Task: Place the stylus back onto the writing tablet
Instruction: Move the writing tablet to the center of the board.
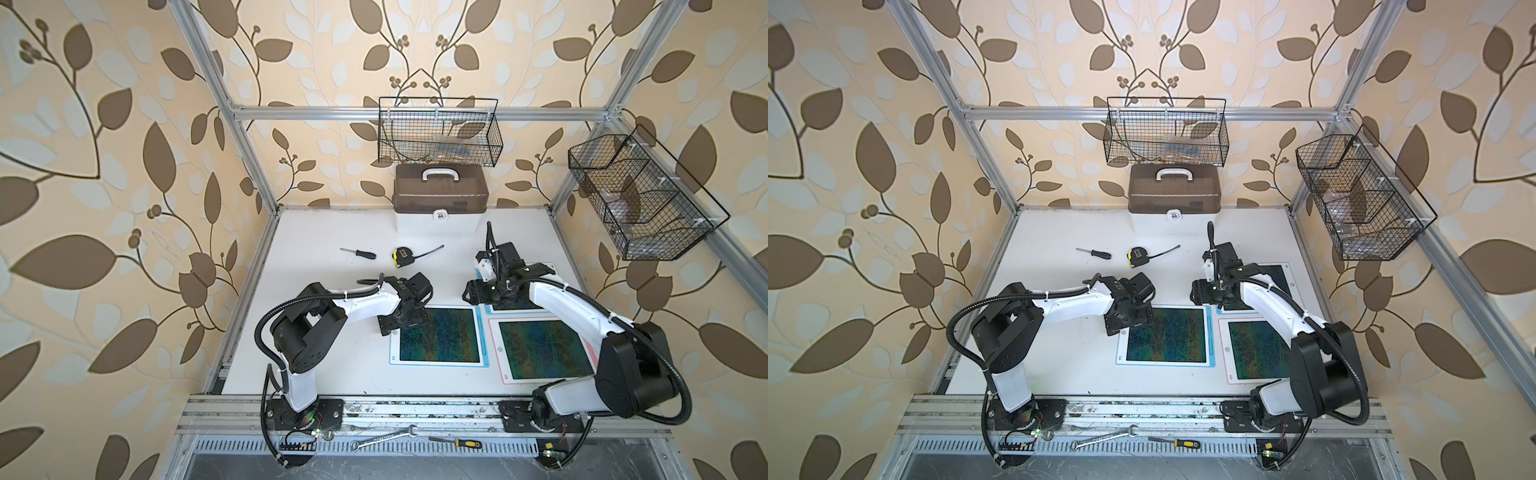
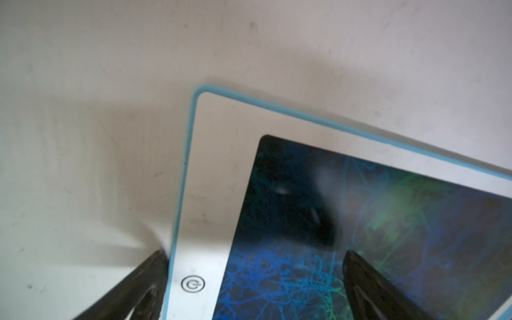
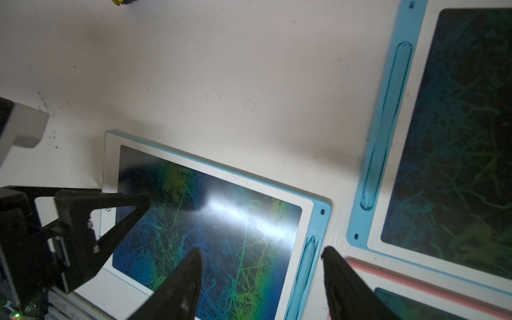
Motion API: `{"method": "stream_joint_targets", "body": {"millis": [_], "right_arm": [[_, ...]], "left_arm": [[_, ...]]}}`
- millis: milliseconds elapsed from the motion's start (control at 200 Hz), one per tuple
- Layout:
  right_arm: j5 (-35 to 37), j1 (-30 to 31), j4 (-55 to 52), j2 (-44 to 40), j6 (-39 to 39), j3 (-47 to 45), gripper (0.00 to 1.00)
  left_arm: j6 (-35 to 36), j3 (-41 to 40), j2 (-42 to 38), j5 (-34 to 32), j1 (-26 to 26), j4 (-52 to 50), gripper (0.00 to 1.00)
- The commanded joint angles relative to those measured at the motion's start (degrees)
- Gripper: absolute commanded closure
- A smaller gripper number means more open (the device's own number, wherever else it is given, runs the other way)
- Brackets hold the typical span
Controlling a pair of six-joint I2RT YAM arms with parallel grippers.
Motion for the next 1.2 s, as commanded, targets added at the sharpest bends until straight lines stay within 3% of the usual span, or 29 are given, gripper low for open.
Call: {"method": "stream_joint_targets", "body": {"millis": [0, 505, 1195], "right_arm": [[2.53, 2.07, 0.79, 4.30, -1.33, 4.30, 0.32], [3.56, 5.92, 3.29, 17.39, -1.68, 8.32, 0.33], [3.91, 8.26, 3.40, 20.17, -2.24, 6.94, 0.33]], "left_arm": [[-2.06, -3.68, 5.65, 6.32, -1.29, 7.32, 0.01], [-1.80, -5.53, 4.52, 7.51, -1.46, 9.87, 0.01], [-1.79, -6.05, 4.92, 8.04, -1.56, 9.42, 0.01]]}}
